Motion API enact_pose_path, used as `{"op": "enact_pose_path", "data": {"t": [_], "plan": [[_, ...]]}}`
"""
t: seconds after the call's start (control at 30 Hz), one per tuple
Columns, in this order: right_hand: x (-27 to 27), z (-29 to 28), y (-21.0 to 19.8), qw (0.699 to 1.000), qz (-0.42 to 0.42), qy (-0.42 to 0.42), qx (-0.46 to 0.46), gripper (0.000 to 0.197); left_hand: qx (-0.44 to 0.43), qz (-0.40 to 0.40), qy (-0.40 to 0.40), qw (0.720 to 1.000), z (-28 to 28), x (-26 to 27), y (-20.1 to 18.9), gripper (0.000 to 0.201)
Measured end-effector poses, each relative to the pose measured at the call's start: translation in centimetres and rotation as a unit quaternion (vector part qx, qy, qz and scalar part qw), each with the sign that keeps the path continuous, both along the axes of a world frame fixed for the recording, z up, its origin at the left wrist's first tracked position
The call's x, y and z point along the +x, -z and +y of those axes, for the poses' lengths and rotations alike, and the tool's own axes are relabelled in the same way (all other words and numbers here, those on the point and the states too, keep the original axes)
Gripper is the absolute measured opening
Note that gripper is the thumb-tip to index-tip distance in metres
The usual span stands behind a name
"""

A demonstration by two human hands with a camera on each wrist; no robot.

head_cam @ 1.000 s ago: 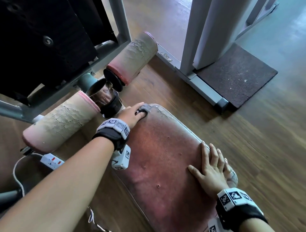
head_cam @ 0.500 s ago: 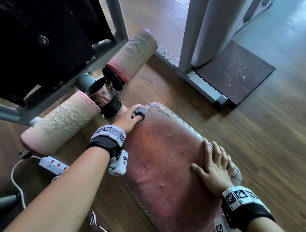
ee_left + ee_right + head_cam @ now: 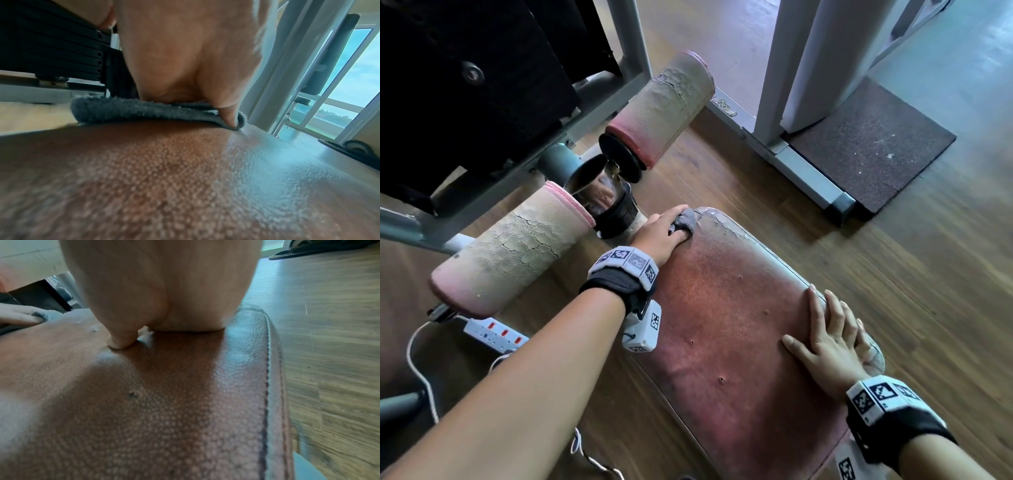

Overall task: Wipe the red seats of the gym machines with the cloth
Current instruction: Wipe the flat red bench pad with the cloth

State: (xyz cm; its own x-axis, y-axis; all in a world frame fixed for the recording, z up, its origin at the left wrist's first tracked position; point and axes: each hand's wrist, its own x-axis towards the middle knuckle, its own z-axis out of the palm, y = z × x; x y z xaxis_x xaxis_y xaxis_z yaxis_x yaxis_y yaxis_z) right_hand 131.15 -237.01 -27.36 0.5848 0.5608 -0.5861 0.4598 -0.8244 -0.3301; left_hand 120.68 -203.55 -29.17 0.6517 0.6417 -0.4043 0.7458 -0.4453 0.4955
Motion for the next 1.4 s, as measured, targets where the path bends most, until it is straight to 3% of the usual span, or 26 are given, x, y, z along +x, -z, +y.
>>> {"op": "enact_pose_path", "data": {"t": [0.2, 0.53, 0.8, 1.0, 1.13, 1.33, 1.4], "plan": [[0.2, 0.1, 0.3, 1.000, 0.013, -0.002, -0.007, 0.098, -0.035, -0.030, -0.016, 0.999, -0.1, 0.4, -0.2, 0.053], [0.3, 0.0, 0.3, 1.000, 0.022, 0.000, 0.006, 0.097, 0.001, -0.023, -0.054, 0.998, -1.4, -1.5, -0.9, 0.052], [0.2, 0.1, 0.2, 1.000, 0.014, 0.000, 0.001, 0.095, 0.002, 0.011, -0.093, 0.996, -2.0, -8.2, -0.5, 0.054], [0.2, 0.0, 0.5, 1.000, 0.015, 0.001, 0.004, 0.094, -0.025, -0.016, -0.091, 0.995, -1.9, -5.8, -0.7, 0.052], [0.3, -0.1, 0.6, 1.000, 0.017, -0.001, 0.013, 0.094, -0.030, -0.040, -0.095, 0.994, -1.9, -7.7, -0.6, 0.054], [0.2, 0.0, 0.7, 1.000, 0.013, 0.001, 0.016, 0.094, -0.051, -0.037, -0.129, 0.990, -1.8, -6.5, -0.8, 0.067], [0.3, 0.0, 0.8, 1.000, 0.013, 0.000, 0.018, 0.097, -0.033, -0.037, -0.132, 0.990, -1.9, -5.4, -0.7, 0.058]]}}
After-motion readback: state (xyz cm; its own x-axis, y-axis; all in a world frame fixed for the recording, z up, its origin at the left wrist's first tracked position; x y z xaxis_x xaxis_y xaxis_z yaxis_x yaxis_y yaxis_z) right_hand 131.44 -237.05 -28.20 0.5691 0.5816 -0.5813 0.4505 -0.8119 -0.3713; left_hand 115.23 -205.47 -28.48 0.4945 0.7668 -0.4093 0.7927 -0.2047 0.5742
